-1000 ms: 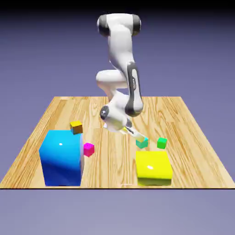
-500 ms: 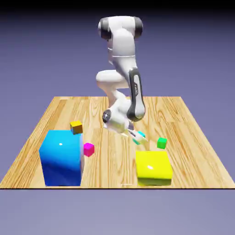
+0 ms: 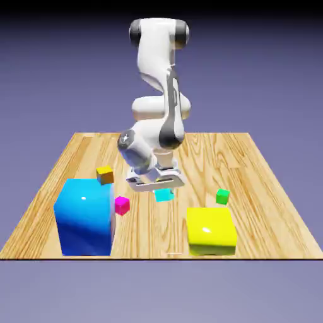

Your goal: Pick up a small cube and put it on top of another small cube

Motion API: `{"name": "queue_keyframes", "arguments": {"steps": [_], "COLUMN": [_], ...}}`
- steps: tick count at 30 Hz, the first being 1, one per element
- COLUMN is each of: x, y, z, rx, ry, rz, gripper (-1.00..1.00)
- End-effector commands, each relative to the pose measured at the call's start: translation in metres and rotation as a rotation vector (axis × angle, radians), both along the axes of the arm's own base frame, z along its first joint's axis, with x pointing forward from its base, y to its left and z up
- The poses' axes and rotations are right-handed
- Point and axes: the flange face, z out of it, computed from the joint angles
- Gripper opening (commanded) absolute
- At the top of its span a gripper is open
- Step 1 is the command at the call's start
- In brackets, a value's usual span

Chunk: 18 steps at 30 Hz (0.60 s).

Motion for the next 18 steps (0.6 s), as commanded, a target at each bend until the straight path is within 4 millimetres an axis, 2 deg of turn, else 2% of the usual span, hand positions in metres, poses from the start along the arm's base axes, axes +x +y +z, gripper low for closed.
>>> {"name": "queue_keyframes", "arguments": {"steps": [1,5,8,11,18], "x": [0.01,0.038,0.039,0.014,-0.063], "y": [-0.014,-0.078,-0.12,-0.157,-0.233], "z": [0.014,0.077,0.11,0.11,0.09], "rx": [-0.023,-0.131,-0.173,-0.102,0.129], "ry": [-0.043,-0.188,-0.255,-0.29,-0.359], "rz": [0.053,0.242,0.263,0.07,-0.468], "gripper": [-1.0,-1.0,-1.0,-1.0,-1.0]}}
